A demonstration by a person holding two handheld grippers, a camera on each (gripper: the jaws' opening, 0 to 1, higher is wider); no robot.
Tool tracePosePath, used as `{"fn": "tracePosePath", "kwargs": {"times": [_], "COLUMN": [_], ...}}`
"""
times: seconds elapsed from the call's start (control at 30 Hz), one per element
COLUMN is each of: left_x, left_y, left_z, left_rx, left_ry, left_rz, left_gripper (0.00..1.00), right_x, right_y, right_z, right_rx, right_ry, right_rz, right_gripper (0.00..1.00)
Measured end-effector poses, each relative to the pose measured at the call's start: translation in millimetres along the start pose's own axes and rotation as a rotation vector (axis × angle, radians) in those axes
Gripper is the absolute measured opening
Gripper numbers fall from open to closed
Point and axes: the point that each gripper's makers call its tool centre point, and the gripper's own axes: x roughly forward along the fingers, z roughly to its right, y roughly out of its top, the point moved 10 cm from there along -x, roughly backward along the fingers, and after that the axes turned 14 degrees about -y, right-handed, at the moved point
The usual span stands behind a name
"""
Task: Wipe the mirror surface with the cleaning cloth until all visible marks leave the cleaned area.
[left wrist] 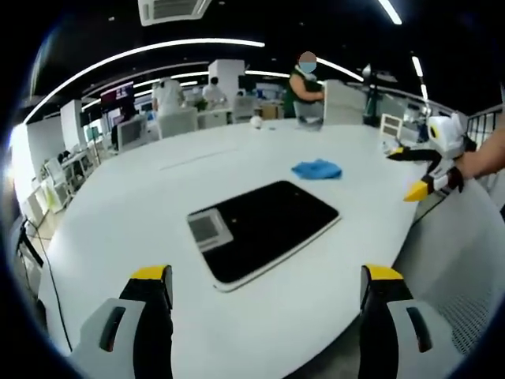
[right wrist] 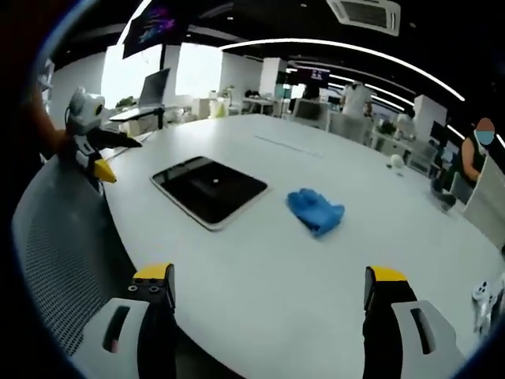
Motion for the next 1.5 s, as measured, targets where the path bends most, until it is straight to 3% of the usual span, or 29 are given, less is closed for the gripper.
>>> {"fn": "tracePosePath", "kwargs": {"times": [0.1, 0.17, 0.33, 0.4, 0.5, 0.7, 0.97, 1.03, 1.33, 1.5], "left_x": [3, 1, -1, 1, 3, 2, 2, 2, 1, 1], "left_y": [0.2, 0.4, 0.6, -0.4, 2.0, -0.2, 0.8, 0.6, 0.7, 0.9], "left_z": [0.5, 0.3, -3.3, -0.3, 2.1, -0.5, -0.9, -0.8, -1.8, -2.1], "left_rx": [-0.03, -0.018, -0.053, -0.086, -0.05, -0.086, -0.083, -0.083, -0.087, -0.089], "left_ry": [-0.043, -0.036, -0.006, -0.022, -0.021, 0.007, 0.013, 0.013, 0.018, 0.02], "left_rz": [0.022, 0.023, 0.045, 0.033, 0.031, 0.024, 0.025, 0.026, 0.033, 0.036], "left_gripper": [1.0, 1.0, 1.0, 1.0, 1.0, 1.0, 1.0, 1.0, 1.0, 1.0], "right_x": [3, -1, 2, 1, 1, 4, 7, 11, 39, 57], "right_y": [-0.4, -1.5, 6.2, 3.0, -3.8, 4.5, 12.3, 20.2, 80.9, 100.1], "right_z": [4, 7, 11, 11, 13, 11, 19, 24, 59, 74], "right_rx": [0.063, 0.104, 0.12, 0.072, 0.149, 0.06, 0.09, 0.043, 0.106, 0.087], "right_ry": [-0.003, -0.008, -0.013, -0.006, 0.001, 0.009, 0.027, 0.017, 0.069, 0.064], "right_rz": [-0.004, 0.011, 0.033, 0.039, -0.011, 0.028, 0.037, 0.054, 0.147, 0.17], "right_gripper": [1.0, 1.0, 1.0, 0.99, 1.0, 0.99, 0.97, 0.96, 0.95, 0.94]}}
